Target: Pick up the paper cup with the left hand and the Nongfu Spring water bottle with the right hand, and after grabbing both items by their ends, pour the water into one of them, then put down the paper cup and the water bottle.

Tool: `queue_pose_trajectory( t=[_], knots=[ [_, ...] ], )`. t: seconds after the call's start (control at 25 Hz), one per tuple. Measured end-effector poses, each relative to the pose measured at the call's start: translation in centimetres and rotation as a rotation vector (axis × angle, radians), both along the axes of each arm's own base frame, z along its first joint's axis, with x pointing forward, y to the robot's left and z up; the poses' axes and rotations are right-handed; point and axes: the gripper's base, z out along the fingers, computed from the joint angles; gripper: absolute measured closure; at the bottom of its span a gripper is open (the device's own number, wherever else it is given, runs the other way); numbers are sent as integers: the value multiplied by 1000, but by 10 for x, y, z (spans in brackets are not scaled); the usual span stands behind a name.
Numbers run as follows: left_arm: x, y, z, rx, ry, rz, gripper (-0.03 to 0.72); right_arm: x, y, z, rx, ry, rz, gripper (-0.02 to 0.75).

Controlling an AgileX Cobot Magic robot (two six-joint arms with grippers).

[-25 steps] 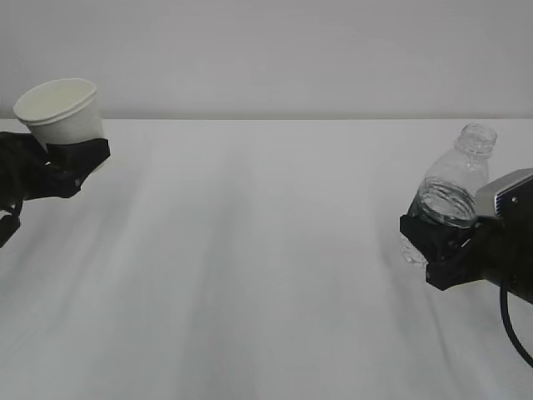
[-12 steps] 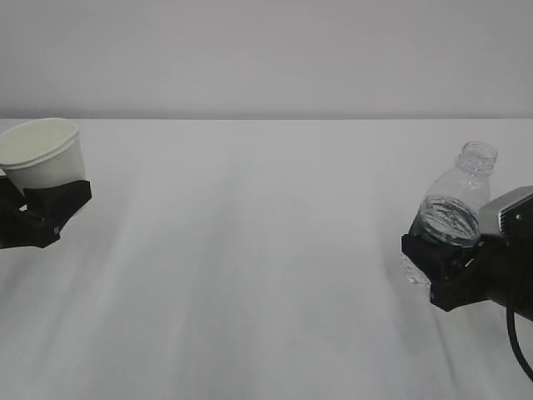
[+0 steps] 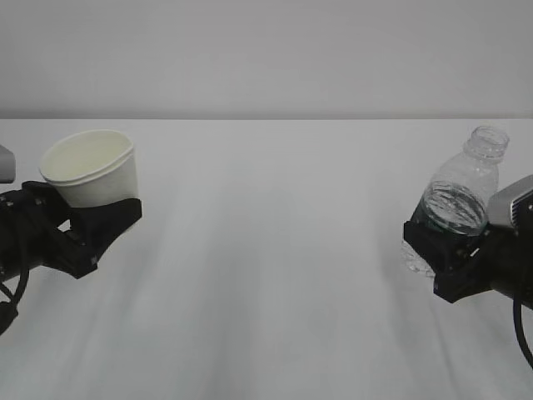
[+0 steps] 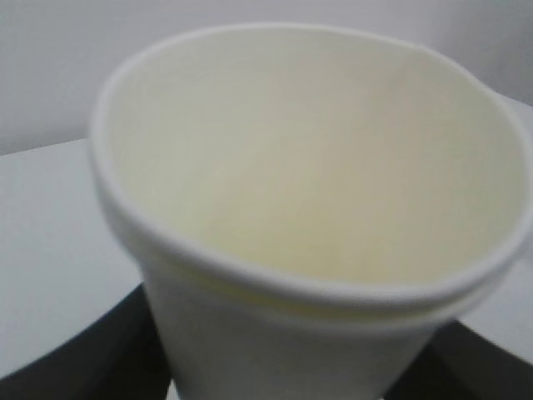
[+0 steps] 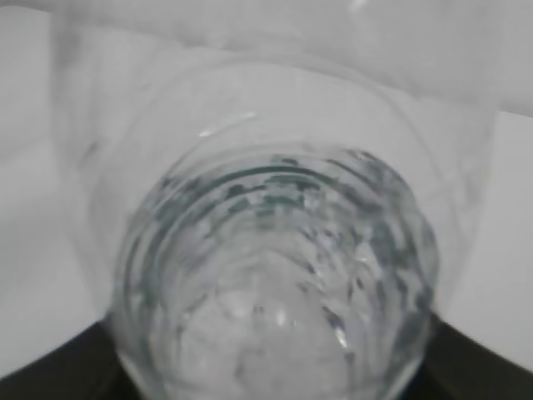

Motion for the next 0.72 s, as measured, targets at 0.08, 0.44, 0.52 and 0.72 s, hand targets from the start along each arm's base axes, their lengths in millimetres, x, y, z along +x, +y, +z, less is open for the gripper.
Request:
queue_pose_trajectory(
  t=[0.08, 0.44, 0.52, 0.72],
  knots=[
    [-3, -8, 2, -16, -17, -36, 211, -1, 1, 0, -1, 1, 15, 296],
    [-16, -31, 4, -15, -43, -186, 211, -4, 6, -1, -2, 9, 82, 296],
    [-18, -34, 4, -16, -50, -212, 211, -5, 7, -1, -4, 10, 99, 296],
    [-22, -40, 4, -17, -51, -244, 211, -6, 10, -1, -11, 11, 136, 297]
  ],
)
